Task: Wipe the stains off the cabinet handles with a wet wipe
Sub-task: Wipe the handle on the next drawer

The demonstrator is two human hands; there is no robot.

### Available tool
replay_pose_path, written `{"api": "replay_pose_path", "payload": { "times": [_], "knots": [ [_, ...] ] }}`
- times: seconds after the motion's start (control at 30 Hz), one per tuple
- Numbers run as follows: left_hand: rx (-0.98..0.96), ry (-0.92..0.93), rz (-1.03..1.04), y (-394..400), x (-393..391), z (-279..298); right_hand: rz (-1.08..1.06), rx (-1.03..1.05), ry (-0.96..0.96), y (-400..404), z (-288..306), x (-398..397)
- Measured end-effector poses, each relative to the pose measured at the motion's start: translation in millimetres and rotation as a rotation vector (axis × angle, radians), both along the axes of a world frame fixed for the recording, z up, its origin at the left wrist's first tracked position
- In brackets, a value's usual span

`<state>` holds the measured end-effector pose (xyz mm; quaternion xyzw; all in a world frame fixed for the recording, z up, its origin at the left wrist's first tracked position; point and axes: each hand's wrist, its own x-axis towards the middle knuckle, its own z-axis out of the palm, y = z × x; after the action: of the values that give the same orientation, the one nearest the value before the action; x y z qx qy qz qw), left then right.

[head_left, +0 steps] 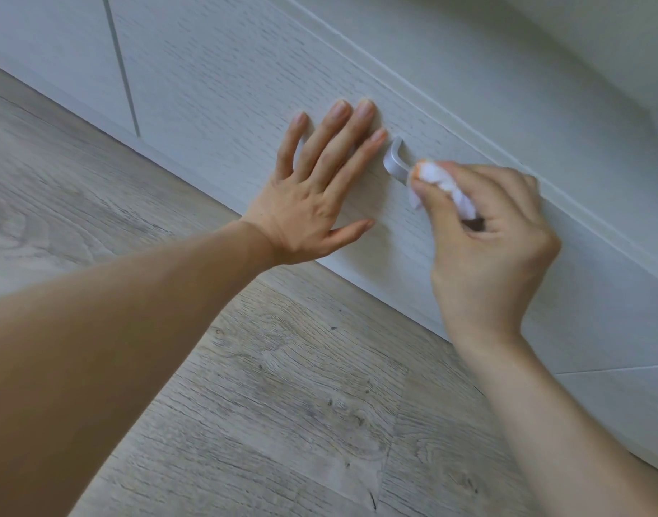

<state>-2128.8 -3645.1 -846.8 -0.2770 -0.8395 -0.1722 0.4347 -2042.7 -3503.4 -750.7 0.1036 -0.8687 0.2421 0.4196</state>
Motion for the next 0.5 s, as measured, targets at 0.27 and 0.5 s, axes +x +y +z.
{"api": "replay_pose_path", "payload": {
  "times": [0.27, 0.5],
  "knots": [
    [-0.047, 0.058, 0.014, -6, -5, -2, 0.021, 0.135, 0.041, -2, -1, 1],
    [-0.058, 0.068, 0.015, -9, -6, -3, -0.015, 0.129, 0.067, -7, -3, -1]
  ]
}}
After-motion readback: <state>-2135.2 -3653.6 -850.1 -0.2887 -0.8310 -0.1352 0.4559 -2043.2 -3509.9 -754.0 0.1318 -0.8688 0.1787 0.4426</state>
